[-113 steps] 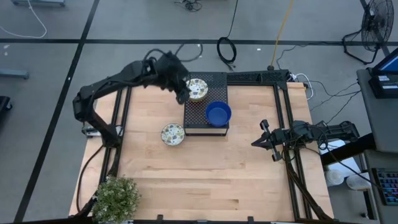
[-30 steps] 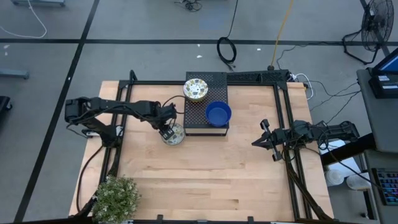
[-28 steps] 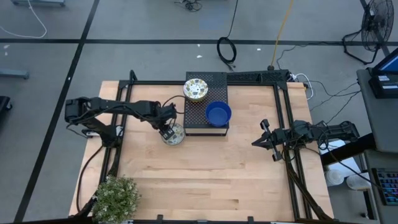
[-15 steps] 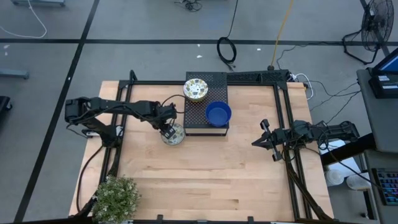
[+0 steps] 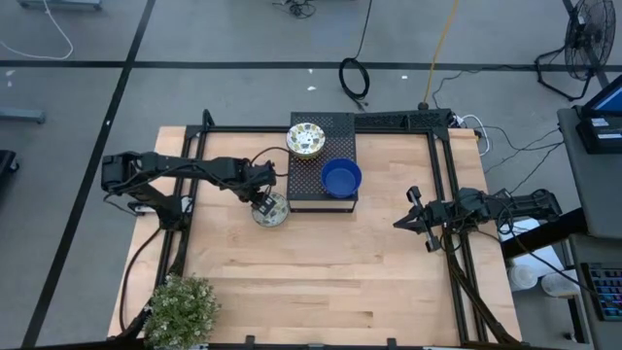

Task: Pick & Place Mini bowls
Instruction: Stack the white bowl on the white bowls on the shelf, then return to Home Position

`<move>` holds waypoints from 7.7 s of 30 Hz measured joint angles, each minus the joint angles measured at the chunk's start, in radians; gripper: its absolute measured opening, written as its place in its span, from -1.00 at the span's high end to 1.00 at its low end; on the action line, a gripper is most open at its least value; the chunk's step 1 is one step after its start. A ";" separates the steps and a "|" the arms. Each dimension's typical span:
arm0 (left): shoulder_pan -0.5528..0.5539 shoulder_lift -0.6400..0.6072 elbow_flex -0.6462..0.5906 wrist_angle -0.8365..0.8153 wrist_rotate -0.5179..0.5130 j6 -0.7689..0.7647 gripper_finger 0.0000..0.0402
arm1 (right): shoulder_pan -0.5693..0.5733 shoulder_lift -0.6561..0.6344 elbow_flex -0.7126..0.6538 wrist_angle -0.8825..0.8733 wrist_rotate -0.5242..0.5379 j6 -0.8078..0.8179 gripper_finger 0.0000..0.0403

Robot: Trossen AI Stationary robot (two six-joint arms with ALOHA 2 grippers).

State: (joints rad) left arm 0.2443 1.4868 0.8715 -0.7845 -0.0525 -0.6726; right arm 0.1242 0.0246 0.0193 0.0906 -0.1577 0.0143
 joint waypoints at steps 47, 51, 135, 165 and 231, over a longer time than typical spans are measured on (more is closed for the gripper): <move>-0.002 -0.045 0.002 -0.003 0.019 0.140 0.94 | 0.000 0.000 0.000 0.000 0.000 0.000 1.00; -0.001 -0.105 0.000 -0.044 -0.012 0.139 0.96 | 0.000 0.000 0.000 0.001 0.000 0.000 1.00; 0.381 0.393 1.103 -0.393 0.258 0.251 0.55 | 0.000 0.000 0.000 0.003 0.000 0.000 1.00; -0.055 -0.021 1.003 -0.130 0.038 0.774 -0.01 | 0.000 0.000 0.000 0.003 0.000 0.000 1.00; -0.357 -1.424 -0.833 0.845 -0.053 0.812 0.01 | 0.000 0.000 0.000 0.003 0.000 0.000 1.00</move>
State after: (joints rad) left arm -0.1122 0.0624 0.0387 0.0605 -0.1055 0.1392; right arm 0.1240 0.0247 0.0196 0.0937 -0.1575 0.0143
